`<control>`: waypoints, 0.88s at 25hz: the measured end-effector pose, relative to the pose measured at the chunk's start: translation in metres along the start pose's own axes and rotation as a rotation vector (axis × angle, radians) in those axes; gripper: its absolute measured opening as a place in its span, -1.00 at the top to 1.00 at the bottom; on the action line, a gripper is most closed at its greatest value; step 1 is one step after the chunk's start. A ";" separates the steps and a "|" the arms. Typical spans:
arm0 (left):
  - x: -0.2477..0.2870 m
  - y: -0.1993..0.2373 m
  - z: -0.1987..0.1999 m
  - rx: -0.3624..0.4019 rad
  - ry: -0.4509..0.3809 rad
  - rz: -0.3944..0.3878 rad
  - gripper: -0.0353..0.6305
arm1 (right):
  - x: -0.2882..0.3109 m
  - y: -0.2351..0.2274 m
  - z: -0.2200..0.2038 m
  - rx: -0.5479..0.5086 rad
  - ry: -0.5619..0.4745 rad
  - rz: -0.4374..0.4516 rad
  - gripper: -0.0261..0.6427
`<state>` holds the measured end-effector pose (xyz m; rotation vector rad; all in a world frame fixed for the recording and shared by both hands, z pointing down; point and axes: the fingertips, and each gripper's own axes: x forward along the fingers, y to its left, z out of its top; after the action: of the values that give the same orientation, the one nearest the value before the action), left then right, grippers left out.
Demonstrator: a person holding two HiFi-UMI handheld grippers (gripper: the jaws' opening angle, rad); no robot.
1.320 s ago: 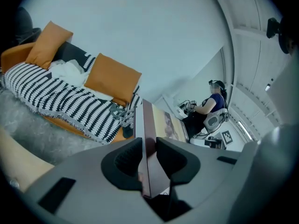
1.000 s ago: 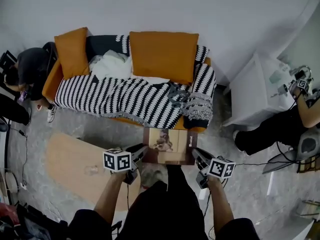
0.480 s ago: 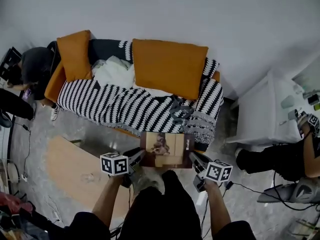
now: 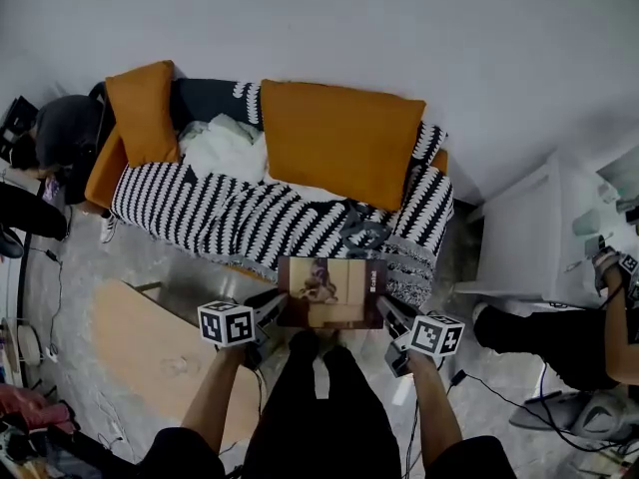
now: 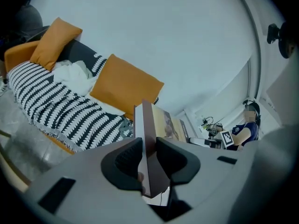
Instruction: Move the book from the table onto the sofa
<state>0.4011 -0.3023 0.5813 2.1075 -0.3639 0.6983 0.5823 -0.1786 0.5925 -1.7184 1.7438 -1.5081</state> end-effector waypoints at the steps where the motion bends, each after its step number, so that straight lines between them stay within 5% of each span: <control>1: 0.002 0.004 0.005 -0.001 0.002 -0.003 0.59 | 0.006 0.000 0.005 -0.001 -0.002 -0.001 0.68; 9: 0.018 0.037 0.027 -0.009 0.039 -0.025 0.59 | 0.043 -0.006 0.015 0.021 -0.007 -0.027 0.68; 22: 0.097 0.129 0.049 -0.029 0.062 -0.018 0.59 | 0.141 -0.079 0.027 0.051 0.005 -0.058 0.68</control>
<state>0.4330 -0.4180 0.6995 2.0546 -0.3187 0.7413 0.6115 -0.2917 0.7067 -1.7562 1.6565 -1.5683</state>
